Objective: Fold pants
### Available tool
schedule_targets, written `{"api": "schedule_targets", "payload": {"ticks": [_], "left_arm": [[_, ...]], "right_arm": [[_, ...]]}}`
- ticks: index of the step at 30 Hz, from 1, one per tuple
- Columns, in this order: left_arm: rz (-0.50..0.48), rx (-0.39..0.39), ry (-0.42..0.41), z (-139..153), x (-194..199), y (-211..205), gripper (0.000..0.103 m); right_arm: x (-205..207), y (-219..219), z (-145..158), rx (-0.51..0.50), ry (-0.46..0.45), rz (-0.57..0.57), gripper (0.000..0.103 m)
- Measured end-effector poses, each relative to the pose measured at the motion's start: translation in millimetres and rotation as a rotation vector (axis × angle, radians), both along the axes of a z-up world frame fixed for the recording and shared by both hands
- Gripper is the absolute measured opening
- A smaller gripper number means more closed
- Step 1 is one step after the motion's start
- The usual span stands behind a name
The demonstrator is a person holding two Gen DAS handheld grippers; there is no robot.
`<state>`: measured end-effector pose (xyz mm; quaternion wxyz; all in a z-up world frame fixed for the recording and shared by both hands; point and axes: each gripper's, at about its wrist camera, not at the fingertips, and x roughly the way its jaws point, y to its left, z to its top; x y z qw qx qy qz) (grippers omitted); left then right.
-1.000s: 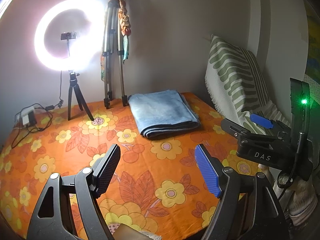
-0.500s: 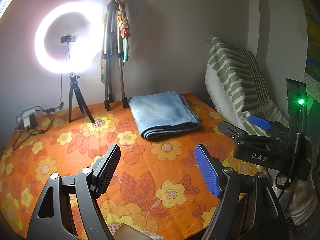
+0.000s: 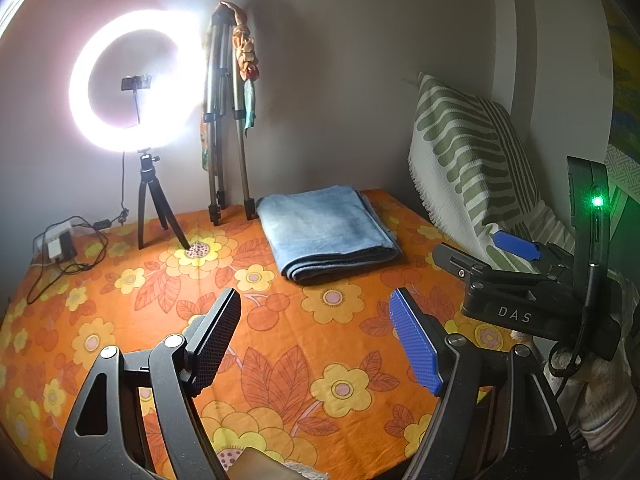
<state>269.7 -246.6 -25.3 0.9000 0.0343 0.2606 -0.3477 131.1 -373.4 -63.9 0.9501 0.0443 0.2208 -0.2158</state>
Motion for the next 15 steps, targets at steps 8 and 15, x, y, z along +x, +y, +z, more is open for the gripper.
{"api": "schedule_targets", "payload": {"ticks": [8, 15], "left_arm": [[0.003, 0.001, -0.002, -0.2, -0.8, -0.6, 0.077], [0.002, 0.001, -0.004, 1.4, -0.3, 0.0, 0.077]], "right_arm": [[-0.2, 0.9, -0.6, 0.002, 0.000, -0.001, 0.103], [-0.3, 3.2, -2.1, 0.001, 0.000, -0.001, 0.103]]}}
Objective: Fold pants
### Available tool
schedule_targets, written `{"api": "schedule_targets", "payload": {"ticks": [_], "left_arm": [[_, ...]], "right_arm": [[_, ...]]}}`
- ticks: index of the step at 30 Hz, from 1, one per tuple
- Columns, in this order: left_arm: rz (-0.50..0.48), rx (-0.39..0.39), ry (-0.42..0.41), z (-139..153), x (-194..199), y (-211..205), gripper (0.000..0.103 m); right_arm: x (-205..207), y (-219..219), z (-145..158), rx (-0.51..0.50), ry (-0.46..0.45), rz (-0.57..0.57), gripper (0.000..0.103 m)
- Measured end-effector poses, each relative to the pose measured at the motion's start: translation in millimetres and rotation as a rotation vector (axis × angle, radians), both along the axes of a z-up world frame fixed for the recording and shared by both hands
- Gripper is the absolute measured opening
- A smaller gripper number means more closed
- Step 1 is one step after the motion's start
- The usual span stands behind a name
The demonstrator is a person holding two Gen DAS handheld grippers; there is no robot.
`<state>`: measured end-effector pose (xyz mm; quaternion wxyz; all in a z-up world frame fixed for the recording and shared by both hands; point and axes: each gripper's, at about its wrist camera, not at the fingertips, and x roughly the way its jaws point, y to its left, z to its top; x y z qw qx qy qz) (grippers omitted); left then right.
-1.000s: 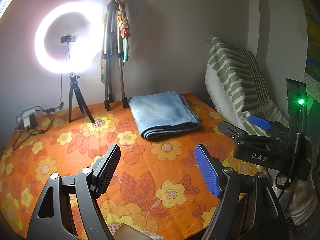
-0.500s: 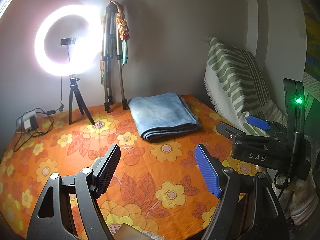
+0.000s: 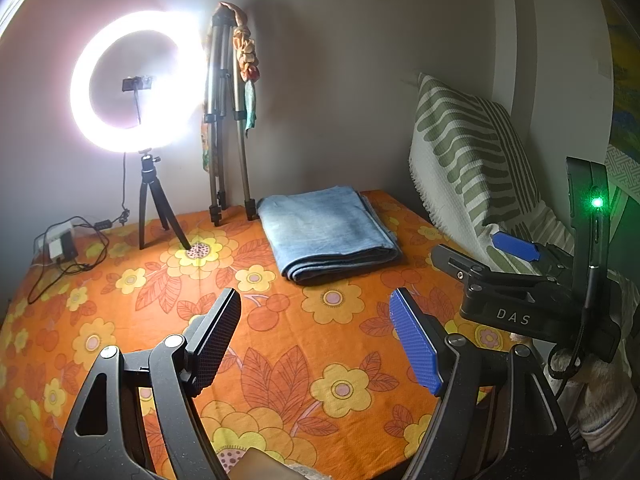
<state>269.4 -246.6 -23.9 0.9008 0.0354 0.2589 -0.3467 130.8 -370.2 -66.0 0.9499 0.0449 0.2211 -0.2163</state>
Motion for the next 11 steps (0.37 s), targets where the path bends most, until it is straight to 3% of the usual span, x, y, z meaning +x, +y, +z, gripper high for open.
{"api": "schedule_targets", "payload": {"ticks": [11], "left_arm": [[0.025, 0.003, -0.034, 1.8, -0.8, 2.0, 0.077]], "right_arm": [[-0.4, 0.5, 0.2, 0.003, 0.001, -0.004, 0.103]]}}
